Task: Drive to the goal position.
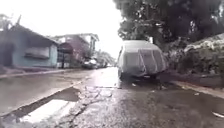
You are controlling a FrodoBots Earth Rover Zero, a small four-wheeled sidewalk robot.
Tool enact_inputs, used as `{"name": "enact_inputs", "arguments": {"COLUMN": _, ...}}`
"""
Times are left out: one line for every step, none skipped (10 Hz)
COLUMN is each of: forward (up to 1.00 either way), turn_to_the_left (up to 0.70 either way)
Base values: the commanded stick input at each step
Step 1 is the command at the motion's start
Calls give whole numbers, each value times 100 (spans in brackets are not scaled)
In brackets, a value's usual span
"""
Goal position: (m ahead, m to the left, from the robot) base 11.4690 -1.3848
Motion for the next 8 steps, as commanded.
{"name": "enact_inputs", "arguments": {"forward": 100, "turn_to_the_left": 19}}
{"name": "enact_inputs", "arguments": {"forward": 100, "turn_to_the_left": 8}}
{"name": "enact_inputs", "arguments": {"forward": 100, "turn_to_the_left": 11}}
{"name": "enact_inputs", "arguments": {"forward": 100, "turn_to_the_left": 26}}
{"name": "enact_inputs", "arguments": {"forward": 100, "turn_to_the_left": 14}}
{"name": "enact_inputs", "arguments": {"forward": 100, "turn_to_the_left": 18}}
{"name": "enact_inputs", "arguments": {"forward": 100, "turn_to_the_left": 9}}
{"name": "enact_inputs", "arguments": {"forward": 100, "turn_to_the_left": 20}}
